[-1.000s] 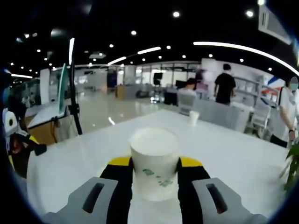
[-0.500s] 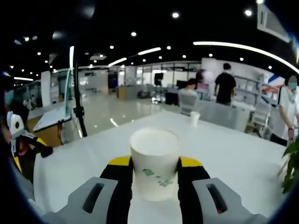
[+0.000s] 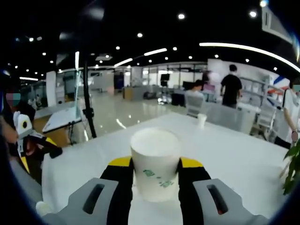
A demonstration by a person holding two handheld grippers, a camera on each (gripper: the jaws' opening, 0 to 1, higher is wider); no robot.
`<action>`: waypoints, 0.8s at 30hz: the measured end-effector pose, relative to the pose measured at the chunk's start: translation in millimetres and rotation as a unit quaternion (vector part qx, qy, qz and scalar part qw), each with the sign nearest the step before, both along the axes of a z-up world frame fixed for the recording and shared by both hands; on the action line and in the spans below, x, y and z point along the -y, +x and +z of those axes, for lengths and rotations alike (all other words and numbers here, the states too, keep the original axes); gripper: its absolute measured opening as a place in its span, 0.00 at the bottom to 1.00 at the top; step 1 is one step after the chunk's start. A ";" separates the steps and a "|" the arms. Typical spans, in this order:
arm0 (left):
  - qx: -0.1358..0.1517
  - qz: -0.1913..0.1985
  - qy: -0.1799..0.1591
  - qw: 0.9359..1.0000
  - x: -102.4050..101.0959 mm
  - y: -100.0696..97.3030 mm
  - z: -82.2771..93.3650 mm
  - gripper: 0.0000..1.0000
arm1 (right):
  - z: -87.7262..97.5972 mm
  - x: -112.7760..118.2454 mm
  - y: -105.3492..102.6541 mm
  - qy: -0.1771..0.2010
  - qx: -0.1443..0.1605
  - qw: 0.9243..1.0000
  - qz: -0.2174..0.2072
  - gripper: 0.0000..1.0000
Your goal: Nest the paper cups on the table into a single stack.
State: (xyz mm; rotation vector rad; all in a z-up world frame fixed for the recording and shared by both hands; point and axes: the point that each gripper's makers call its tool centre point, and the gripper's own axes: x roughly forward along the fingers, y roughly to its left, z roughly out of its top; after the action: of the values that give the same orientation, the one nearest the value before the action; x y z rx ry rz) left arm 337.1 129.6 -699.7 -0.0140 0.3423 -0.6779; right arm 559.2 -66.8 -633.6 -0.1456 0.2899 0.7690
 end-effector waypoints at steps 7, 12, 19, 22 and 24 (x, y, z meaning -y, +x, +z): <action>0.006 -0.006 -0.004 1.000 10.5 -2.6 6.1 0.98 | 3.7 -7.9 -15.2 0.000 -0.003 1.000 0.011 0.34; 0.011 -0.016 -0.003 1.000 18.3 -4.0 8.4 0.98 | 3.3 -12.7 -27.9 0.001 -0.005 1.000 0.020 0.34; 0.015 -0.027 -0.002 1.000 25.4 -8.0 12.8 0.98 | 5.7 -18.6 -45.0 0.007 -0.010 1.000 0.028 0.34; 0.018 -0.030 -0.002 0.999 26.4 -9.7 14.4 0.98 | 7.7 -20.8 -51.1 0.009 -0.009 0.999 0.031 0.34; 0.020 -0.032 0.000 0.999 26.7 -11.3 14.7 0.98 | 7.4 -22.5 -56.5 0.008 -0.011 0.999 0.034 0.34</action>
State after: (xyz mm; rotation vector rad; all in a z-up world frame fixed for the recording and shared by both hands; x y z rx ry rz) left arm 325.7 102.9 -685.0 0.0116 0.3054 -0.7403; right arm 502.8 -44.3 -626.1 -0.1330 0.3012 0.8414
